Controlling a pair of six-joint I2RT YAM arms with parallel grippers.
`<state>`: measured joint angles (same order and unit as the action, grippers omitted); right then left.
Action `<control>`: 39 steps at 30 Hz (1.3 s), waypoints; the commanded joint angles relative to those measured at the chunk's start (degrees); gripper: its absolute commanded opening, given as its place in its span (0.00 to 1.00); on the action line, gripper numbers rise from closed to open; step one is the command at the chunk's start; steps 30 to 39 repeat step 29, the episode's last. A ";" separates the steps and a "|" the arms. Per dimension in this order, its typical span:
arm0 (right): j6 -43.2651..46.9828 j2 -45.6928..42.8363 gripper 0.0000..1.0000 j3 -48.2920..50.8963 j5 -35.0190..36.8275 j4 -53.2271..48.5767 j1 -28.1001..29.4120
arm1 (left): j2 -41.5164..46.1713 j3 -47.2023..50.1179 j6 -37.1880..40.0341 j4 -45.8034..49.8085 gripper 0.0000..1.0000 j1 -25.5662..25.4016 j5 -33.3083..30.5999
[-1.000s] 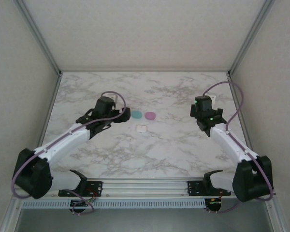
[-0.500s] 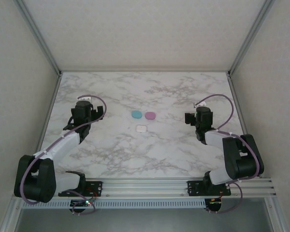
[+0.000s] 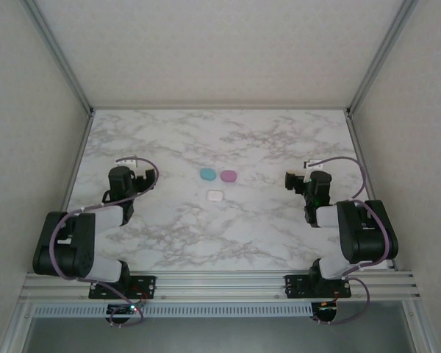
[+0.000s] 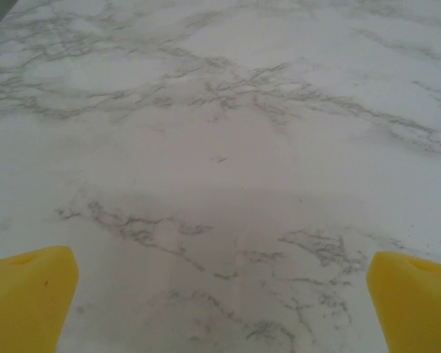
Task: Insert wireless bluetooth earbuds into charging case
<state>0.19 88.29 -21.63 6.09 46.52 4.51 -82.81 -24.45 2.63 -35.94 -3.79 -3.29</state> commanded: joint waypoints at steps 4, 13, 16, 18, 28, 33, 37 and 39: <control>-1.42 -0.05 0.99 -0.78 1.10 1.11 -0.11 | -5.51 3.27 -1.54 -16.38 1.00 3.70 9.96; -1.42 -0.05 0.99 -0.87 0.94 0.94 -0.10 | -5.19 1.29 -3.25 -11.96 1.00 1.43 -3.13; -1.42 -0.05 0.99 -0.91 0.87 0.92 -0.04 | -5.26 1.20 -2.99 -11.91 1.00 1.62 -1.74; -1.42 -0.04 0.99 -0.96 0.91 0.94 -0.07 | -5.26 1.20 -2.99 -11.91 1.00 1.66 -1.72; -1.46 -0.05 0.99 -0.96 0.84 0.85 -0.07 | -5.22 1.24 -2.90 -11.91 1.00 1.56 -1.90; -1.32 -0.08 0.99 -0.91 0.86 0.94 -0.06 | -5.22 1.24 -2.91 -11.88 1.00 1.59 -1.92; -1.32 -0.08 0.99 -0.91 0.86 0.94 -0.06 | -5.22 1.24 -2.91 -11.88 1.00 1.59 -1.92; -1.32 -0.08 0.99 -0.91 0.86 0.94 -0.06 | -5.22 1.24 -2.91 -11.88 1.00 1.59 -1.92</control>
